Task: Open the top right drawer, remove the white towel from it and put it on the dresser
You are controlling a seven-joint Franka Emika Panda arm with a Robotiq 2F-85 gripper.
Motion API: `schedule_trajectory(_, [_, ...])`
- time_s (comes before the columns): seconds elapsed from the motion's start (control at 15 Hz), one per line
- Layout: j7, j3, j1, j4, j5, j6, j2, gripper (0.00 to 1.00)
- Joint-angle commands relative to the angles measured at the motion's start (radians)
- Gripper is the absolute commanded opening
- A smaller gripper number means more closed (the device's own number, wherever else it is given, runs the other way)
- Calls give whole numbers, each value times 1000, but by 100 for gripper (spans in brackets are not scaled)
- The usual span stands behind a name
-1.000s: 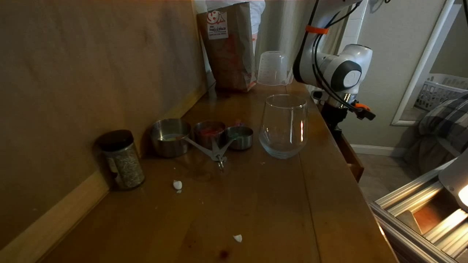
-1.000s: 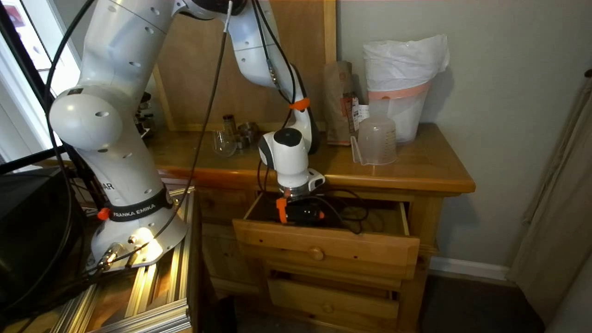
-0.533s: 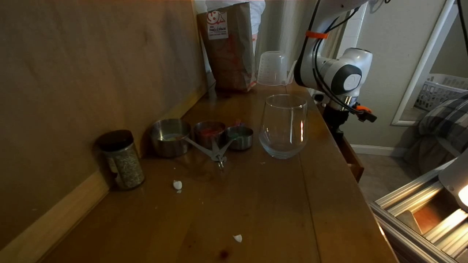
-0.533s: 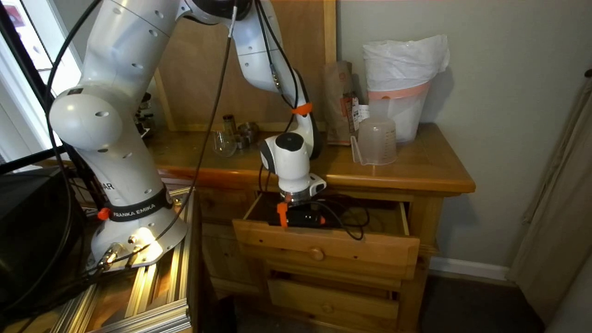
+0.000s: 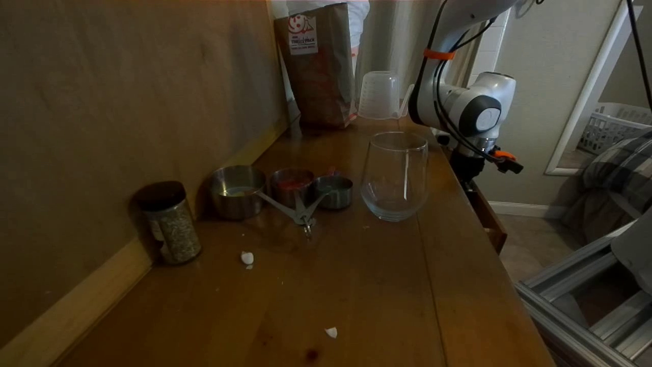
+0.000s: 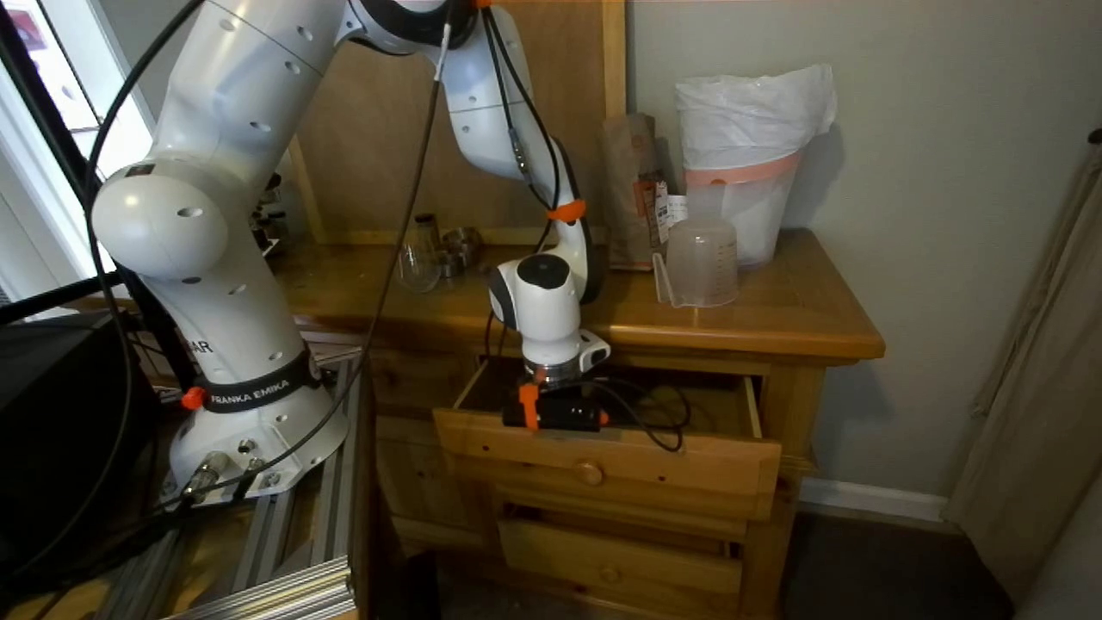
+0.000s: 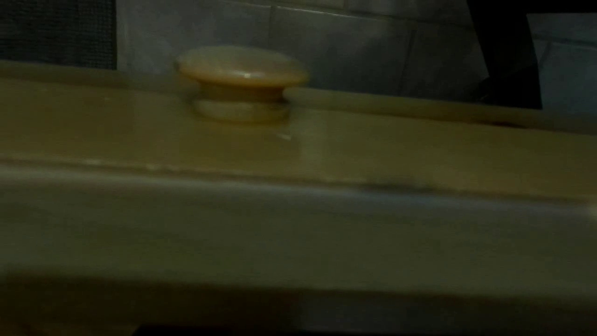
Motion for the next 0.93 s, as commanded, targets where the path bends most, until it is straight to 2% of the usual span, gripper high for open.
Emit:
schedule_trajectory(0.0, [-41, 0, 4, 15, 27, 20, 1, 38])
schedule_trajectory(0.2, [-40, 0, 2, 7, 22, 15, -8, 16])
schedule_trajectory(0.33, [-34, -1, 3, -9, 16, 12, -25, 5])
schedule_trajectory(0.53, [-18, -2, 9, -31, 4, 15, -48, 0])
schedule_trajectory(0.67, [-12, -1, 13, -49, 2, 17, -72, 4])
schedule_trajectory(0.87, [-5, 2, 25, -100, 4, 25, -143, 4])
